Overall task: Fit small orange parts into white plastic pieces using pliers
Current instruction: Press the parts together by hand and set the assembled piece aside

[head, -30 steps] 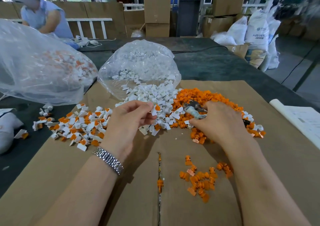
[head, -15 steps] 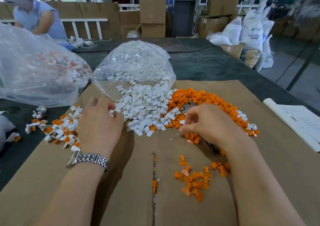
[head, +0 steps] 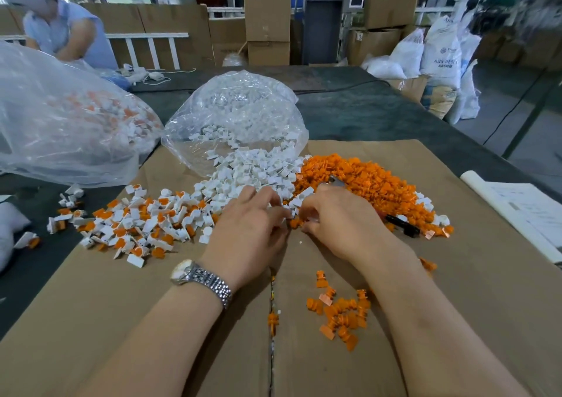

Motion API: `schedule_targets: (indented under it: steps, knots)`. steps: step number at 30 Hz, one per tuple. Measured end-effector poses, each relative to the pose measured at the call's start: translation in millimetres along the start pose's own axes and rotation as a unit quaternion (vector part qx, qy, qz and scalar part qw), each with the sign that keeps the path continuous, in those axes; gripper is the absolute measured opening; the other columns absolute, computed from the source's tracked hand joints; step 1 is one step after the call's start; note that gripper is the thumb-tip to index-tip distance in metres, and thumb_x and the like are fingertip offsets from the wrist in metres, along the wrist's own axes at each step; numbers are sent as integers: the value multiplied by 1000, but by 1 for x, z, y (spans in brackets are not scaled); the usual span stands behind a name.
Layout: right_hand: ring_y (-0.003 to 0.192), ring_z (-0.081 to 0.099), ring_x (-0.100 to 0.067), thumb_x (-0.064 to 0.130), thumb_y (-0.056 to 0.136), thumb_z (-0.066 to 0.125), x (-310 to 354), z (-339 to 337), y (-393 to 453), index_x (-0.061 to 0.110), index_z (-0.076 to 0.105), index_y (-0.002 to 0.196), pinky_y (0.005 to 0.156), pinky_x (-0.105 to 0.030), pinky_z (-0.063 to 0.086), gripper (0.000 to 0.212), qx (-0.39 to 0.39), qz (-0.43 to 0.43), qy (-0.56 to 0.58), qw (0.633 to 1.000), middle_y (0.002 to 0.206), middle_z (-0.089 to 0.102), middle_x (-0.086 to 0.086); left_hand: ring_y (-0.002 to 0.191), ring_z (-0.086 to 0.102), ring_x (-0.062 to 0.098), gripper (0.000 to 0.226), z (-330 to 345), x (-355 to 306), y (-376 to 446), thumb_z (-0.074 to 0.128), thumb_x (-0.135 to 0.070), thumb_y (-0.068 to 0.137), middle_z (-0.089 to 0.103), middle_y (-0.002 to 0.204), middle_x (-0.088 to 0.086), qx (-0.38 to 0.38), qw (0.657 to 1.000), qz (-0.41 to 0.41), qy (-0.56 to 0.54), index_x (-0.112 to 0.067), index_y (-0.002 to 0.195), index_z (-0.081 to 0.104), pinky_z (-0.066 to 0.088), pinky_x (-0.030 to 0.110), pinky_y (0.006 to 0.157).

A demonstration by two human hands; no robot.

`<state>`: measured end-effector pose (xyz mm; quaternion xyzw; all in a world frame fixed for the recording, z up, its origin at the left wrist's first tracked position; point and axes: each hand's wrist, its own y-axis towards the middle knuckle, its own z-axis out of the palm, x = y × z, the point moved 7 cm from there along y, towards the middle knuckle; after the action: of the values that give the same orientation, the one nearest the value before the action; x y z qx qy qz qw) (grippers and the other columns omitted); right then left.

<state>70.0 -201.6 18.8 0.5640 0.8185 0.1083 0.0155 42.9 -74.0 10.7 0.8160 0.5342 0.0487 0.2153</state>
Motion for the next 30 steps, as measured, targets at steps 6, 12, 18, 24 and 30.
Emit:
schedule_targets:
  steps: [6, 12, 18, 24, 30]
  knots:
    - [100, 59, -20, 38, 96, 62, -1, -4, -3, 26, 71, 107, 75, -33, 48, 18, 2, 14, 18, 1000, 104, 57, 2, 103, 46, 15, 28, -3, 5, 0, 65, -32, 95, 54, 108, -5, -6, 1000, -10, -27, -21, 120, 71, 45, 33, 90]
    - [97, 60, -21, 34, 95, 63, -1, -9, -3, 23, 70, 101, 72, -34, 49, 15, -2, 20, 3, 1000, 104, 61, 1, 105, 54, 14, 22, -5, 8, 0, 60, -30, 100, 59, 110, -7, 3, 999, -17, -28, -23, 114, 74, 43, 33, 94]
    - [90, 61, -19, 27, 99, 56, -3, -19, -4, 22, 60, 101, 77, -37, 52, 7, -52, 32, 91, 994, 97, 66, 3, 81, 57, 4, 12, -16, 13, -2, 68, -35, 95, 62, 96, -11, -26, 987, -83, -137, -26, 99, 74, 41, 16, 71]
    - [82, 65, -2, 27, 97, 67, -3, -23, -3, 22, 75, 103, 76, -16, 51, 11, -64, 25, 336, 939, 90, 71, 11, 65, 72, 11, 9, -9, 35, -7, 73, -20, 93, 77, 79, 4, -44, 823, -262, -503, -13, 95, 78, 53, 14, 60]
    - [75, 73, -9, 15, 96, 69, -5, -26, -3, 16, 73, 103, 72, -22, 58, 8, -78, 33, 507, 858, 83, 76, 1, 101, 75, 33, 13, 4, 34, -9, 73, 1, 76, 76, 102, 23, -23, 557, -304, -772, -1, 86, 81, 61, 25, 77]
